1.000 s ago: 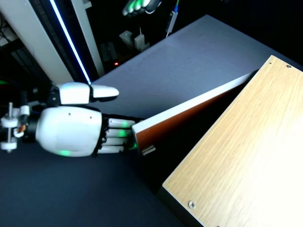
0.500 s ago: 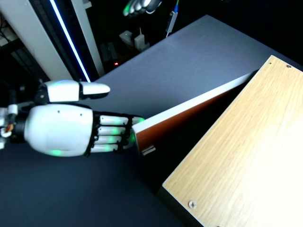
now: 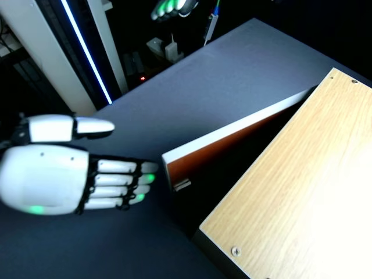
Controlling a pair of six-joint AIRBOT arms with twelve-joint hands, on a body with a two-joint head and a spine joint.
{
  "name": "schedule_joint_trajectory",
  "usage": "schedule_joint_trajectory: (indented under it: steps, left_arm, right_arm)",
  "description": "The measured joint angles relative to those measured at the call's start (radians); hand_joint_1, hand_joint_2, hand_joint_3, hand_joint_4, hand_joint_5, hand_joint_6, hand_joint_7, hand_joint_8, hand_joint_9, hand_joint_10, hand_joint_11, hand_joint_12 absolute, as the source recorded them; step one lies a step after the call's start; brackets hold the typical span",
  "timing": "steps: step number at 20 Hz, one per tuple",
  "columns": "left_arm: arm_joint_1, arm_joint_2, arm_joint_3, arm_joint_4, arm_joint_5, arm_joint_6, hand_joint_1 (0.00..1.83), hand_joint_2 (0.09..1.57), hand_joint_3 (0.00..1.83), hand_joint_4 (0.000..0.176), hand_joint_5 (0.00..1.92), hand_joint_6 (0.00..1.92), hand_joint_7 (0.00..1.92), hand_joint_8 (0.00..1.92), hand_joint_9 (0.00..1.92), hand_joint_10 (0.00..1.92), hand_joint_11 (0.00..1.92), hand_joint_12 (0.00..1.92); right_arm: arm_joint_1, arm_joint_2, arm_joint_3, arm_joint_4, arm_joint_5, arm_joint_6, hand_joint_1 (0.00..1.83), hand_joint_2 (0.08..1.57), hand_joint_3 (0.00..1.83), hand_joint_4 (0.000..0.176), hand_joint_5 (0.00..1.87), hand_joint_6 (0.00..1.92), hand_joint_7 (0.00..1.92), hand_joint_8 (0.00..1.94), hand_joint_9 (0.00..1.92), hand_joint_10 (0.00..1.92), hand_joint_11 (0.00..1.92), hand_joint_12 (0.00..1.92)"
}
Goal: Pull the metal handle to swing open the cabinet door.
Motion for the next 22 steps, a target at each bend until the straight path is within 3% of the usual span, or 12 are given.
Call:
schedule_joint_trajectory:
  steps: [5,11,22]
  left_arm:
    - [0.000,0.000,0.000,0.000,0.000,0.000,0.00,1.57,0.04,0.000,0.18,0.01,0.18,0.00,0.16,0.00,0.00,0.41]
    - [0.000,0.000,0.000,0.000,0.000,0.000,0.00,1.57,0.04,0.000,0.19,0.01,0.18,0.00,0.15,0.00,0.00,0.40]
    - [0.000,0.000,0.000,0.000,0.000,0.000,0.00,1.57,0.06,0.000,0.18,0.00,0.18,0.00,0.15,0.00,0.00,0.39]
  right_arm:
    - [-0.001,-0.002,0.037,-0.027,0.048,0.000,0.00,1.57,0.05,0.000,0.07,0.00,0.08,0.00,0.06,0.00,0.00,0.26]
    - [0.031,-0.030,0.109,-0.140,0.059,-0.001,0.00,1.57,0.05,0.000,0.07,0.00,0.08,0.00,0.05,0.00,0.00,0.22]
    - [0.085,-0.119,0.230,-0.204,-0.031,0.001,0.00,1.57,0.05,0.000,0.08,0.00,0.08,0.00,0.07,0.00,0.00,0.27]
